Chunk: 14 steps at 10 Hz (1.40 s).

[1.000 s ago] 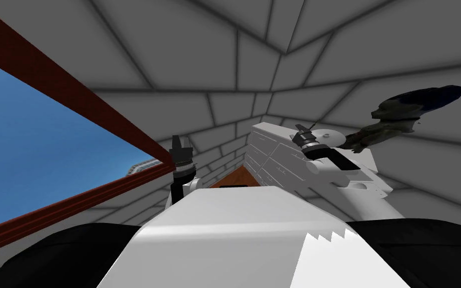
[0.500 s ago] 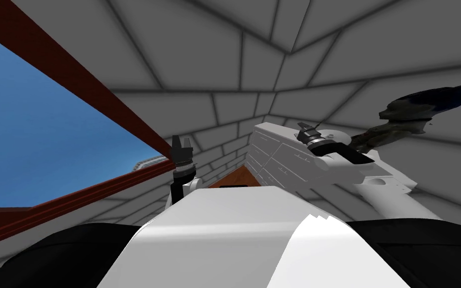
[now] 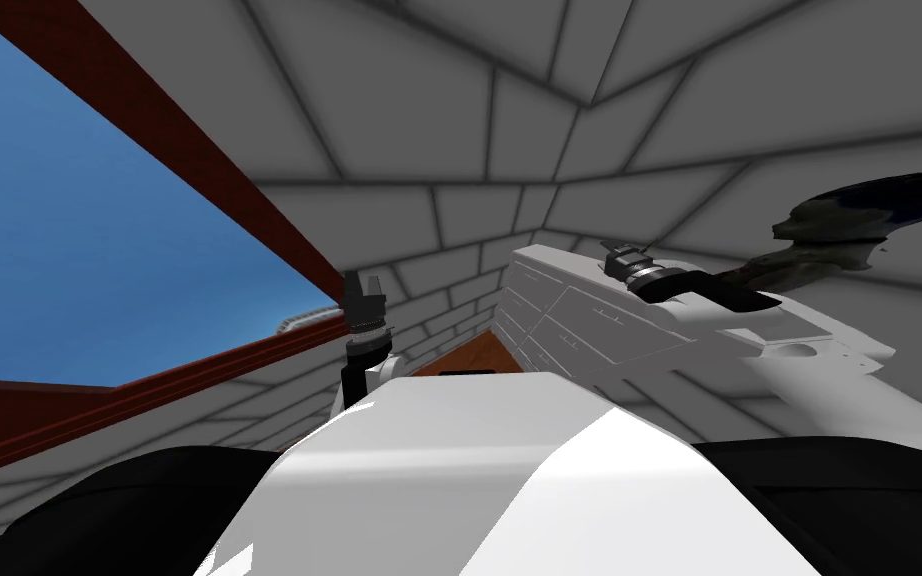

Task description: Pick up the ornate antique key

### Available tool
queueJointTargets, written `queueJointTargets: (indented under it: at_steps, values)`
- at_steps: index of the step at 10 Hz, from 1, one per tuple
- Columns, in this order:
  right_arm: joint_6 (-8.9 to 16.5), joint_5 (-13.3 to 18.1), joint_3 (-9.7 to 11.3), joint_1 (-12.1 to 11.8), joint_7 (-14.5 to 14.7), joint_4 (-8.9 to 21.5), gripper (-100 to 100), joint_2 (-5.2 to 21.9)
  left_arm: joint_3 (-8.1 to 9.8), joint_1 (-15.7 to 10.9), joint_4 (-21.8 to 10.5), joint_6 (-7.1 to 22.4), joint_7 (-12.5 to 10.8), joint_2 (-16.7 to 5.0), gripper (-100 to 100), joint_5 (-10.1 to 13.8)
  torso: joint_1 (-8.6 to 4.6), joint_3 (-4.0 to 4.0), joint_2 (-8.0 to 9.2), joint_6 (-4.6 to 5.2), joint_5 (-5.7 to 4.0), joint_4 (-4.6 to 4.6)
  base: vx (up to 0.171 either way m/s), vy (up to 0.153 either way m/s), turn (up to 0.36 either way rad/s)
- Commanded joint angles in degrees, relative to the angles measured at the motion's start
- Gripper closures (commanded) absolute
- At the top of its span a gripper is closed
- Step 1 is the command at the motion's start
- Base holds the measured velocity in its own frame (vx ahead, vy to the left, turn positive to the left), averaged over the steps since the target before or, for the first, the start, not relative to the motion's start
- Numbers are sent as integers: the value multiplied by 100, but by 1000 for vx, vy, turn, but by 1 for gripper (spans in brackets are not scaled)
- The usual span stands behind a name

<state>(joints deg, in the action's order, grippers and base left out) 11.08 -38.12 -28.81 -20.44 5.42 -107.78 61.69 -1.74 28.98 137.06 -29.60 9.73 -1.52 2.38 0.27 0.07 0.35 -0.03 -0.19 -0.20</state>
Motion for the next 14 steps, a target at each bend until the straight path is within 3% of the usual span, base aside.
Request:
queueJointTargets:
  at_steps: [1, 4, 6, 9, 10, 13, 14]
  values:
    - [83, -29, -22, 12, 29, 1, -100, 184, 0, 0, 0, 0, 0, 0, 0, 0, 0, 0, 0, 0, 0, 0, -12, 0, -3]
    - [454, -505, -139, -49, 428, 406, -100, 736, 0, 0, 0, 0, 0, 0, 0, 0, -2, -3, -4, 0, -1, -1, -33, -1, 102]
    - [454, -505, -139, -49, 428, 406, -100, 976, 0, 0, 0, 0, 0, 0, 0, 0, -5, 0, 1, 2, -2, 0, -29, -7, 19]
    - [790, -949, -205, -147, 855, 829, -100, 1550, 0, 0, 0, 0, 0, 0, 0, 0, -5, -2, -3, 1, -2, -1, -36, -12, 100]
    - [790, -949, -205, -147, 855, 829, -100, 1720, 0, 0, 0, 0, 0, 0, 0, 0, -9, 0, 1, -1, -3, -1, -46, -27, 59]
    - [1085, -1351, -214, -282, 1299, 1263, -100, 2248, 0, 0, 0, 0, 0, 0, 0, 0, -13, 3, 4, 2, -5, 1, -50, -34, 90]
    - [1085, -1351, -214, -282, 1299, 1263, -100, 2392, 0, 0, 0, 0, 0, 0, 0, 0, -17, 1, 3, 0, -6, 0, -41, -38, 51]
